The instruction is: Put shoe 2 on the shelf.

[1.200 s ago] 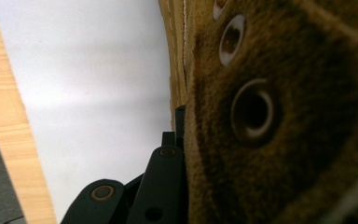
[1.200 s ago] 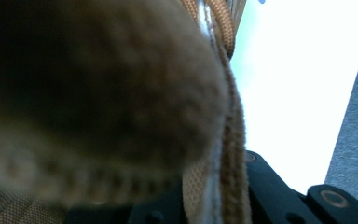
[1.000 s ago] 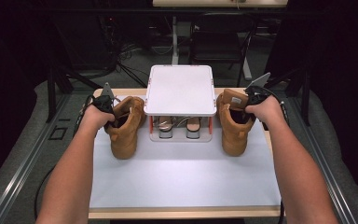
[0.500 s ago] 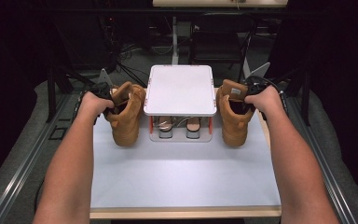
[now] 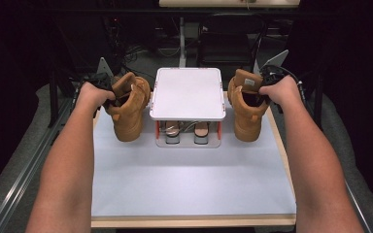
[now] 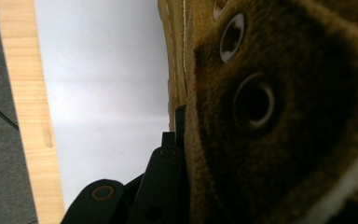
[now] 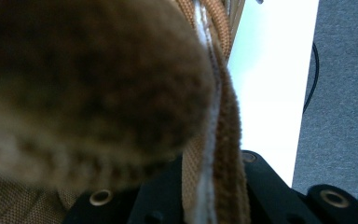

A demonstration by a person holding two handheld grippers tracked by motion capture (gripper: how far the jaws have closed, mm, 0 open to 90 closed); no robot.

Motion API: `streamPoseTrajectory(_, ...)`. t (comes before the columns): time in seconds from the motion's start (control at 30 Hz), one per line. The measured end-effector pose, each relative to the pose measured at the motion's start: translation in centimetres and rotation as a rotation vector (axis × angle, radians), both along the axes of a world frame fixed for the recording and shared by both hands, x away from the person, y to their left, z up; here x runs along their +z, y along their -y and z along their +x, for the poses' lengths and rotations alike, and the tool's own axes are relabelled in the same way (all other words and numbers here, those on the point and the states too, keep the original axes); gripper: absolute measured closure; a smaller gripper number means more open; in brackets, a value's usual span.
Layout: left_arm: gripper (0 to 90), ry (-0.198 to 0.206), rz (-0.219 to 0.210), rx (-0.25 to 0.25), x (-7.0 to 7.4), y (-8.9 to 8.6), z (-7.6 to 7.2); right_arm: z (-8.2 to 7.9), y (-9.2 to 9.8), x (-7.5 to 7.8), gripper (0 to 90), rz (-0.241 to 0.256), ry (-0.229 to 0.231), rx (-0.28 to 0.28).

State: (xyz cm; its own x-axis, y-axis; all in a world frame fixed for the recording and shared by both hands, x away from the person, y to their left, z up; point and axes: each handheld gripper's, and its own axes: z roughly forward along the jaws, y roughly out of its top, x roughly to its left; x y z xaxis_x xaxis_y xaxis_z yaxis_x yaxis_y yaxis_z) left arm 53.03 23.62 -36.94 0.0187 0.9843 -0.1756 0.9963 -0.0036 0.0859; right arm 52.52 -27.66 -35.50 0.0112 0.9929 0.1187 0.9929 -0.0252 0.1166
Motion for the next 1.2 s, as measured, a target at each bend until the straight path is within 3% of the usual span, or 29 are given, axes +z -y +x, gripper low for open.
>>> streamPoseTrajectory(0.3, 86.6, 0.032, -0.017, 0.019, 2.3, -0.6, -0.1, -0.1, -0.1, 3.3, 86.9, 0.006, 0.041, -0.020)
streamPoseTrajectory(0.7, 86.6, 0.055, -0.002, 0.030, 5.3, -1.0, -0.2, -0.4, -0.6, 5.4, 86.8, 0.003, 0.058, -0.034)
streamPoseTrajectory(0.8, 86.5, 0.065, 0.015, 0.031, 6.1, -0.6, -0.2, -0.4, -0.6, 5.9, 86.8, 0.007, 0.062, -0.038)
streamPoseTrajectory(0.9, 86.5, 0.073, -0.017, 0.039, 7.2, 0.0, 0.0, -0.6, -0.7, 7.1, 86.8, 0.010, 0.079, -0.046)
streamPoseTrajectory(1.2, 86.5, 0.082, 0.002, 0.027, 9.4, 2.7, 0.4, -0.9, -1.8, 8.9, 86.8, 0.022, 0.101, -0.050)
